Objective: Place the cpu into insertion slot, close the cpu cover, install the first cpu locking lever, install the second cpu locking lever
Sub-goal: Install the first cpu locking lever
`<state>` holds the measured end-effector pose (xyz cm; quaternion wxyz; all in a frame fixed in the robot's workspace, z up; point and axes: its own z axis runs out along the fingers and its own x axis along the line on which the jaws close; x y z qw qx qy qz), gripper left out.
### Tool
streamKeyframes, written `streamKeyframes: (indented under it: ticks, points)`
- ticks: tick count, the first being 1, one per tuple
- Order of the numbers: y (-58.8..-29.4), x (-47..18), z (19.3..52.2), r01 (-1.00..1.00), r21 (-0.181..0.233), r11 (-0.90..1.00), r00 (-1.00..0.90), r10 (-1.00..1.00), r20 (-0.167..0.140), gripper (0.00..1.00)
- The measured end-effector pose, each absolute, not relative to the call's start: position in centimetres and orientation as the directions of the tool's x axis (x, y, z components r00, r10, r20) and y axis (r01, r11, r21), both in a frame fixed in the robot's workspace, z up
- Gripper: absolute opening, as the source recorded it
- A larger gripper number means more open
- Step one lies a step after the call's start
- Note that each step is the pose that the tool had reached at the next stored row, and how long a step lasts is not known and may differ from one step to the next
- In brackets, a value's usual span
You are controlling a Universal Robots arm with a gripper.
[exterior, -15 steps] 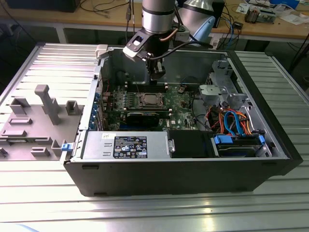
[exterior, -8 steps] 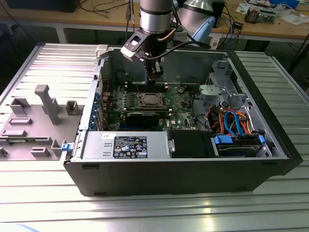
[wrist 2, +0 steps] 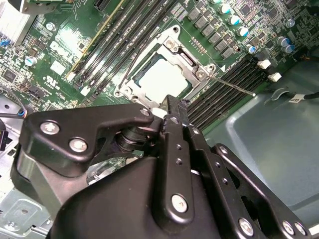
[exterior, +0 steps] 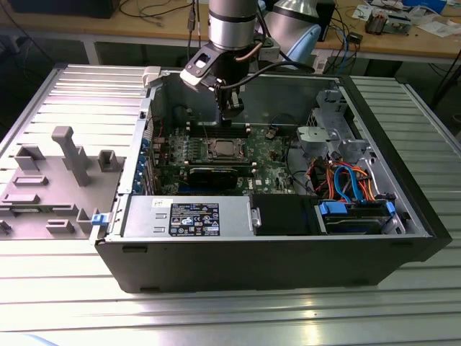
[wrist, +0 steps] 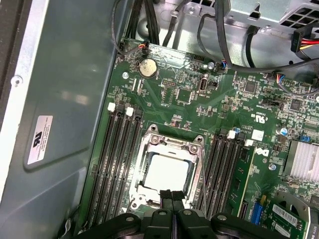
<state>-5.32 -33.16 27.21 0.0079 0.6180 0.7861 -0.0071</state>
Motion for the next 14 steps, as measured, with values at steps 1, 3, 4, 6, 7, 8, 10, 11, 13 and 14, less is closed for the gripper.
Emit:
streamKeyframes:
  ticks: [1, 3, 4, 6, 7, 8, 10, 11, 13, 14]
  points:
    - [-33.16, -5.32, 27.21, 0.972, -0.001, 0.237, -0.237, 0.971, -0.021, 0.11]
    - [-33.16, -5.32, 27.21, 0.97, -0.001, 0.243, -0.243, 0.97, -0.021, 0.11]
    - [-33.16, -5.32, 27.21, 0.968, -0.001, 0.25, -0.25, 0.968, -0.021, 0.11]
    - [-33.16, -5.32, 27.21, 0.964, -0.001, 0.265, -0.265, 0.964, -0.021, 0.11]
    - [-33.16, -5.32, 27.21, 0.962, -0.001, 0.274, -0.274, 0.961, -0.021, 0.11]
    - [-33.16, -5.32, 27.21, 0.957, -0.001, 0.289, -0.289, 0.957, -0.021, 0.11]
    - [-33.16, -5.32, 27.21, 0.95, -0.001, 0.312, -0.312, 0.95, -0.021, 0.11]
    - [-33.16, -5.32, 27.21, 0.949, -0.001, 0.317, -0.317, 0.948, -0.021, 0.11]
    - [-33.16, -5.32, 27.21, 0.948, -0.001, 0.317, -0.317, 0.948, -0.021, 0.11]
    - [-33.16, -5.32, 27.21, 0.948, -0.001, 0.318, -0.318, 0.948, -0.021, 0.11]
